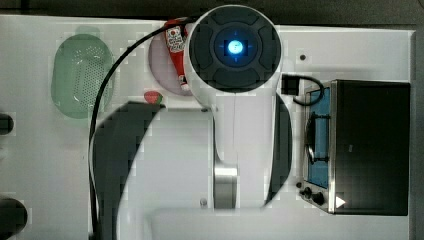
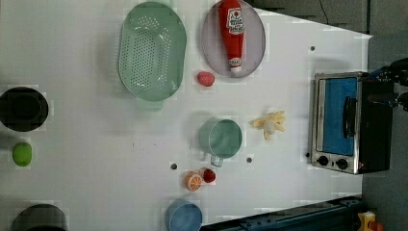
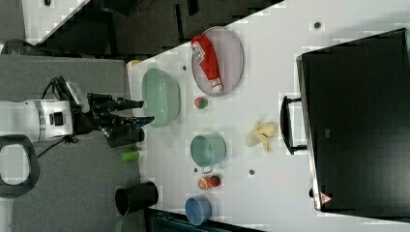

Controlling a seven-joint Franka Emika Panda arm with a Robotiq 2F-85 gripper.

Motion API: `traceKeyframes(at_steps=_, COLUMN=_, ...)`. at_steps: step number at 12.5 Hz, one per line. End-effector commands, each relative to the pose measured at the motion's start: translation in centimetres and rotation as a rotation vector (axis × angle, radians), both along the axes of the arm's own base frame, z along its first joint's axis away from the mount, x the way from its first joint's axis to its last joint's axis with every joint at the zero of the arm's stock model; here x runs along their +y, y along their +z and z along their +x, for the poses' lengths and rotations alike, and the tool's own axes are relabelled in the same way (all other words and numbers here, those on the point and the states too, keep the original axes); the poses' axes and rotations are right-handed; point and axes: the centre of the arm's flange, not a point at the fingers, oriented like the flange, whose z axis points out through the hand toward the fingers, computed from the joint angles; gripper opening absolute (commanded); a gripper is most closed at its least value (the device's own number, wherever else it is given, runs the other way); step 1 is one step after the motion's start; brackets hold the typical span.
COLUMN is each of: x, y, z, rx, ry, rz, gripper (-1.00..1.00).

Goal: Pick banana from table and place on oven.

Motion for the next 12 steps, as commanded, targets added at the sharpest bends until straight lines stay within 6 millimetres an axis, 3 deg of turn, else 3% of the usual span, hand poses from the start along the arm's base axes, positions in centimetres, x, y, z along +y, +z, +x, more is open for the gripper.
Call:
traceKeyframes(at_steps=1, x=-2.1, y=8.6, z=-14.5, rx=-0.053, ry=-0.074, rz=0.016, gripper=0.59)
traceKeyframes(at_steps=3, x=-2.1, y=8.0, z=-14.5, rx=-0.042, ry=-0.074, rz=0.016, gripper=0.99)
traceKeyframes(at_steps=7, x=-2.2, y=4.5, z=-13.4, rx=-0.009, ry=-0.075, rz=0.017, gripper=1.00)
traceKeyframes(at_steps=9, x=-2.4, y=1.0, z=-12.0, rx=-0.007, ry=-0.078, rz=0.017, gripper=1.00)
traceKeyframes(at_steps=12, x=-2.8, y=-6.0, z=-9.6, rx=0.002, ry=-0.084, rz=0.017, gripper=1.00)
